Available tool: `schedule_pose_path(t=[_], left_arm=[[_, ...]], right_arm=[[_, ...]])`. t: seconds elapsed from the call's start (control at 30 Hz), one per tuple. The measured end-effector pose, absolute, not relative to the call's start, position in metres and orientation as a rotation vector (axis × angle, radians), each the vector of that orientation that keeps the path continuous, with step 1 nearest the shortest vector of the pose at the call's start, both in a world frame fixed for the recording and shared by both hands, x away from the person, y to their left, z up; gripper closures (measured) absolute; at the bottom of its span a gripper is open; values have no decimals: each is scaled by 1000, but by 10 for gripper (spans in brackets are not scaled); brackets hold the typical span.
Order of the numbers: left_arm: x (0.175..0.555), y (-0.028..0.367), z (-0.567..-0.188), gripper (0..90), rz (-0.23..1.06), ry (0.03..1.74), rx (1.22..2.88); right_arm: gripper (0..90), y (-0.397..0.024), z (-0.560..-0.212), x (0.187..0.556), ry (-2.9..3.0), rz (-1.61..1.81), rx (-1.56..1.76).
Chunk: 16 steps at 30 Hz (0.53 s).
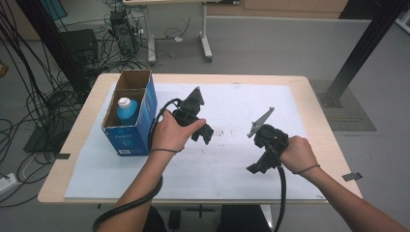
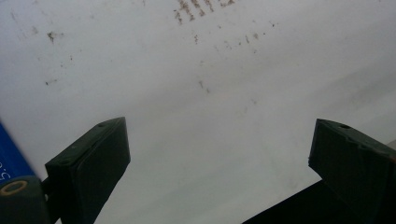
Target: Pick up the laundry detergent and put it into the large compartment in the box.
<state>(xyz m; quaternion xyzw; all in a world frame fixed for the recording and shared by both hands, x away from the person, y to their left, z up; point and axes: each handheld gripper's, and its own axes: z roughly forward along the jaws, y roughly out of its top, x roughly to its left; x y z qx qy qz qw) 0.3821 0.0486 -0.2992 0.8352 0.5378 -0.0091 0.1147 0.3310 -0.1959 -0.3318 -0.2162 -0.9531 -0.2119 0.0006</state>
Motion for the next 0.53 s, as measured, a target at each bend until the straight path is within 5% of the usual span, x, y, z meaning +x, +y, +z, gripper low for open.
schedule_pose_path(t=[0.53], left_arm=[[377,49,-296,56,-43,1562,2439]], right_arm=[[36,-197,-326,322,-2997,-688,-700]])
